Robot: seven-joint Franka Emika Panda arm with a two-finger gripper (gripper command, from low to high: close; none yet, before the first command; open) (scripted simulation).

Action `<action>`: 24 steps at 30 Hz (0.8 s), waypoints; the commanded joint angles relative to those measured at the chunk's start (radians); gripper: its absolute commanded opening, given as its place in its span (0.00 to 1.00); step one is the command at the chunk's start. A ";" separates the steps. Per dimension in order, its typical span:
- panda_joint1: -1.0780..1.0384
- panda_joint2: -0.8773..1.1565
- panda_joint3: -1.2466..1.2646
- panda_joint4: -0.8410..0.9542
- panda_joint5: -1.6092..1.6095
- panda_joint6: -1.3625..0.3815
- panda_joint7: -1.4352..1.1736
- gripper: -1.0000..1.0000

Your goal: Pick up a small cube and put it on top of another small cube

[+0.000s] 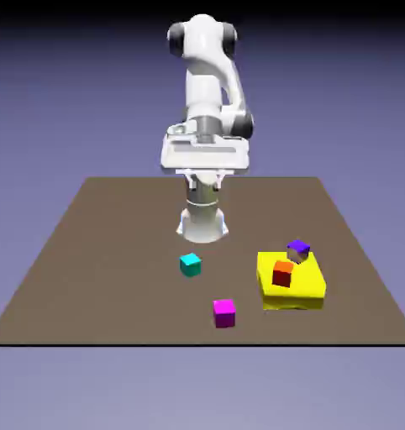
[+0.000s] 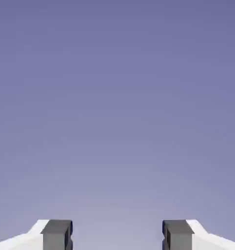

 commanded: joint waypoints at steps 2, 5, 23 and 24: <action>-0.002 0.068 -0.044 0.002 0.052 -0.087 0.025 0.50; -0.005 0.171 -0.111 0.006 0.130 -0.218 0.063 0.50; -0.027 0.729 -0.294 0.018 0.623 -0.651 0.099 0.50; -0.029 0.764 -0.272 0.017 0.666 -0.625 0.069 0.50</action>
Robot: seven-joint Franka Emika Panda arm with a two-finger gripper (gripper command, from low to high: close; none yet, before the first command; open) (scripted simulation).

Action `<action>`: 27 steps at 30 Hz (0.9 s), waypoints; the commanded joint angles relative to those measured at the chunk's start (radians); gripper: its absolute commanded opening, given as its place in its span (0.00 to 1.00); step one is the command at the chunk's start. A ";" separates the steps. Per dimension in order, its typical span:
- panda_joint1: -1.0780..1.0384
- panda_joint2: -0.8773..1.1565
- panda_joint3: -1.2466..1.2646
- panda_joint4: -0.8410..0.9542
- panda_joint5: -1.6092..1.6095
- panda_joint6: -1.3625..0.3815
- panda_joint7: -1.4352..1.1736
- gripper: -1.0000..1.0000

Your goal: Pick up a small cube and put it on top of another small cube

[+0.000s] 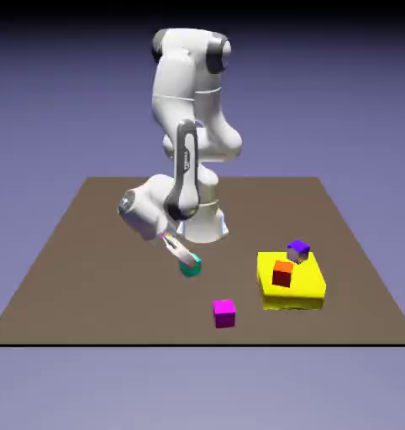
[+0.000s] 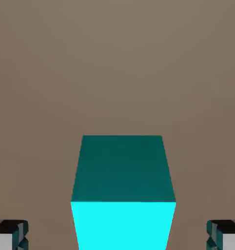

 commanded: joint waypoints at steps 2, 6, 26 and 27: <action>-0.002 0.037 0.024 -0.001 0.046 0.027 -0.032 0.50; 0.002 -0.032 -0.021 0.001 -0.041 -0.024 0.028 0.00; -0.279 -0.021 0.394 0.355 -0.103 -0.161 0.522 0.00; -0.300 -0.011 0.431 0.380 -0.095 -0.164 0.548 0.00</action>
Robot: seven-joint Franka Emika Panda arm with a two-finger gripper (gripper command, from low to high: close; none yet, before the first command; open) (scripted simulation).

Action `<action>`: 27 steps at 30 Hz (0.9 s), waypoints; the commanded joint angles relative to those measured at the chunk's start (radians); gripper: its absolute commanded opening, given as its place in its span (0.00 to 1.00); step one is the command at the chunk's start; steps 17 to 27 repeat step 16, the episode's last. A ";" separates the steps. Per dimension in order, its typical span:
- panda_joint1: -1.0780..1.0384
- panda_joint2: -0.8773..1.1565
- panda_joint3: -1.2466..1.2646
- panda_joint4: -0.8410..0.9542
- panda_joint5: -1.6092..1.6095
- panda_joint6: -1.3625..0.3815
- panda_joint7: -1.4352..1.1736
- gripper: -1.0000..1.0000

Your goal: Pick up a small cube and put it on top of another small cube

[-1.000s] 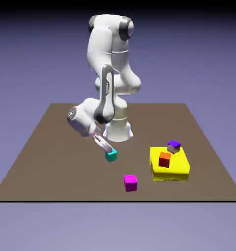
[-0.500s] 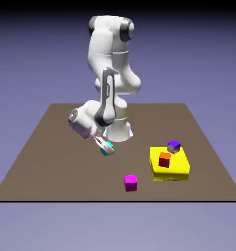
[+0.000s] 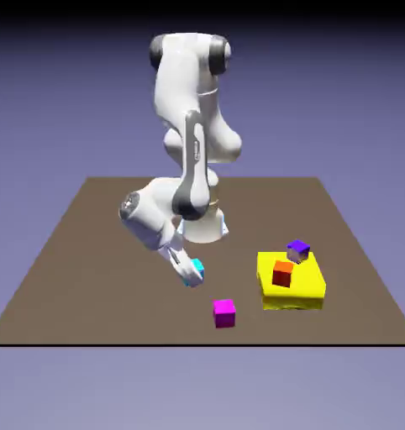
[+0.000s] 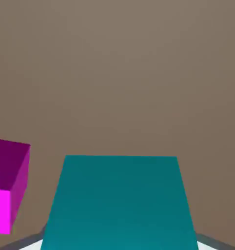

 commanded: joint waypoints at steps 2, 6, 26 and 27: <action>-0.041 0.022 0.072 0.050 0.013 -0.005 0.055 0.00; -0.094 0.049 0.164 0.113 0.034 -0.011 0.122 0.00; -0.094 0.049 0.164 0.113 0.034 -0.011 0.122 1.00; -0.094 0.049 0.164 0.113 0.034 -0.011 0.122 1.00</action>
